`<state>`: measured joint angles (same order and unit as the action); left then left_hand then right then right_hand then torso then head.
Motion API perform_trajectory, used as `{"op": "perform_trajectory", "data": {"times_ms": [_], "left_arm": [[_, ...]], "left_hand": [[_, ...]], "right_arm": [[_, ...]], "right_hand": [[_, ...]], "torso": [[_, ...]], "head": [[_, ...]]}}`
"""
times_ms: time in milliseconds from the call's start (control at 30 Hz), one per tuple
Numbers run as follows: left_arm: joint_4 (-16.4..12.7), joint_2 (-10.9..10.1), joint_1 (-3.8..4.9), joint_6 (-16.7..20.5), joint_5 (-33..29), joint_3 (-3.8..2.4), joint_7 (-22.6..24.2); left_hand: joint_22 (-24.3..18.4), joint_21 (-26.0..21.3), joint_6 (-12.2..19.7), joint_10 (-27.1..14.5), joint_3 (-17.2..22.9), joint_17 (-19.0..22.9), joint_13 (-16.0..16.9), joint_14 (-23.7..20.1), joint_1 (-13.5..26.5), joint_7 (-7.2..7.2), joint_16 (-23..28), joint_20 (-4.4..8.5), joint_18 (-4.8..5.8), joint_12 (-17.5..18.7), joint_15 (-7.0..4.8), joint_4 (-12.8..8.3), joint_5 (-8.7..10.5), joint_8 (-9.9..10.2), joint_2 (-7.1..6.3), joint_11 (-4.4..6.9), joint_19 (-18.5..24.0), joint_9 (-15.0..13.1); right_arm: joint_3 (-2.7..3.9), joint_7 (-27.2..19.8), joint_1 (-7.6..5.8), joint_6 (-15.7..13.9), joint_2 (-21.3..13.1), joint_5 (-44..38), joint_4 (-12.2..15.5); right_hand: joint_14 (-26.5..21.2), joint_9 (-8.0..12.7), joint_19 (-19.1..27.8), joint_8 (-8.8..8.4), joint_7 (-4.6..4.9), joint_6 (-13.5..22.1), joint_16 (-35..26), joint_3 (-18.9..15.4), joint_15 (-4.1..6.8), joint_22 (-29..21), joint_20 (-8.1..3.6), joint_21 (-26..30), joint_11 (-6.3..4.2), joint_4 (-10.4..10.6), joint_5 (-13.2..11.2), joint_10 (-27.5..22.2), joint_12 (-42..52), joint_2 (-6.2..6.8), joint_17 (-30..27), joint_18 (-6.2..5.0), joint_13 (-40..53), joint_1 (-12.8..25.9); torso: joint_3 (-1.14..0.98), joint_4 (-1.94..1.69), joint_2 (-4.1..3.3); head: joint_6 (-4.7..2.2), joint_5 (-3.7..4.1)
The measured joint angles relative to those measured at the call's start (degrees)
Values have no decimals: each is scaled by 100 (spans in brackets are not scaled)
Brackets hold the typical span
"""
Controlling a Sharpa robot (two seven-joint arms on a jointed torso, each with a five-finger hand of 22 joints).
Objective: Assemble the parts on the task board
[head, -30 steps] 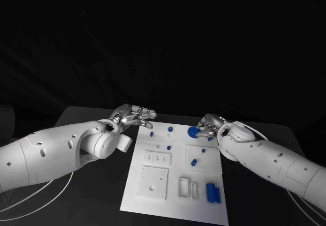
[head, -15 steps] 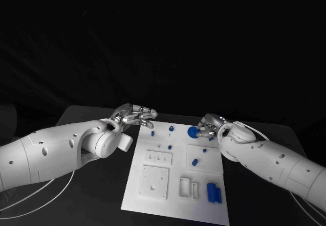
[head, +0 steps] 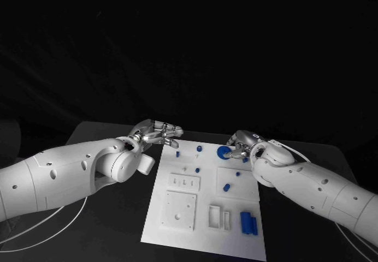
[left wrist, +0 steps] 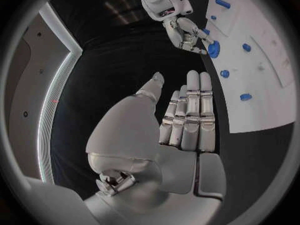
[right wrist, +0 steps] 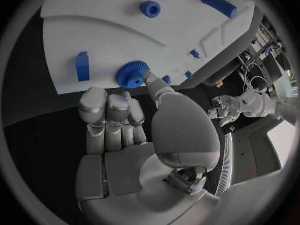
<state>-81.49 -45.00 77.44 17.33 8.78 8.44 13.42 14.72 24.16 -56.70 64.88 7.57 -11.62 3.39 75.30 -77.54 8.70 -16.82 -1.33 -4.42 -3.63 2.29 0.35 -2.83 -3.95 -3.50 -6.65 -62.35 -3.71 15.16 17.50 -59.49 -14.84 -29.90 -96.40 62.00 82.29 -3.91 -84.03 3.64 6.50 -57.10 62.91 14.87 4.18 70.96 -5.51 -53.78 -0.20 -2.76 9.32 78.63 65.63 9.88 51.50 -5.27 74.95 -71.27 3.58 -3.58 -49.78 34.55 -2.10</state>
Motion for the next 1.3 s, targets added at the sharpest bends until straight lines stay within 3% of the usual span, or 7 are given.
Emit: {"op": "perform_trajectory", "data": {"times_ms": [333, 433, 633, 900, 1300], "left_arm": [[33, 31, 0, -19, 1, 0, -14], [39, 39, 0, -25, 1, 0, -17], [45, 47, -1, -36, 2, 1, -22], [45, 45, -1, -41, 2, 1, -26], [53, 52, -1, -45, 2, 1, -34]], "left_hand": [[0, 0, 0, -21, 0, 0, 0, 0, 0, 0, 0, 0, 0, 0, 0, 0, 0, 0, 0, 21, 0, 0], [-1, 0, 0, -21, 0, 0, 0, 0, 0, 0, 0, 0, 0, 0, 0, 0, 0, 0, 0, 21, 0, 0], [-1, 0, 0, -21, 0, -1, 0, 0, 0, 0, 0, 0, 0, 0, 0, 0, 0, 0, 0, 21, 0, 0], [-1, 0, 21, -21, 0, -1, 0, 0, 0, 21, 0, 0, 0, 0, 0, 0, 0, 0, 0, 21, 0, 0], [-2, 0, 20, -21, 0, -1, 0, 0, 0, 20, 0, 0, 0, 0, 0, 0, 0, 0, 0, 21, 0, 0]], "right_arm": [[-1, 54, 0, -58, 61, -41, -12], [-6, 61, 0, -59, 95, -45, -51], [-23, 78, 0, -51, 136, -55, -115], [-47, 97, -6, -45, 160, -87, -160], [-111, 99, -27, -46, 177, -135, -187]], "right_hand": [[0, 0, 0, 0, 0, 0, 0, -4, 0, 148, 0, 143, 0, 90, 0, 0, 0, 38, 7, 0, -1, -38], [0, -10, 0, 0, -43, -87, 0, 34, 0, 171, 0, 143, 0, 94, 0, 0, 0, 32, 7, 0, -1, -44], [0, -38, 0, -1, -96, -462, 21, 277, 0, 238, 0, 143, -10, -138, 355, 35, 62, -117, 40, 2, -1, -64], [0, -46, 0, -5, -124, -538, 21, 308, 0, 276, 0, 143, -10, -278, 355, 35, 62, -176, 39, 2, -2, -5], [-1, -36, 0, -21, -123, -537, 21, 308, 1, 287, -1, 143, -10, -278, 378, 34, 62, -176, 39, 2, -2, -5]], "torso": [[7, 2, -1], [7, 1, -1], [7, -4, -3], [3, -1, -7], [0, 5, -5]], "head": [[-7, 4], [-7, 7], [3, 14], [12, 3], [22, 10]]}}
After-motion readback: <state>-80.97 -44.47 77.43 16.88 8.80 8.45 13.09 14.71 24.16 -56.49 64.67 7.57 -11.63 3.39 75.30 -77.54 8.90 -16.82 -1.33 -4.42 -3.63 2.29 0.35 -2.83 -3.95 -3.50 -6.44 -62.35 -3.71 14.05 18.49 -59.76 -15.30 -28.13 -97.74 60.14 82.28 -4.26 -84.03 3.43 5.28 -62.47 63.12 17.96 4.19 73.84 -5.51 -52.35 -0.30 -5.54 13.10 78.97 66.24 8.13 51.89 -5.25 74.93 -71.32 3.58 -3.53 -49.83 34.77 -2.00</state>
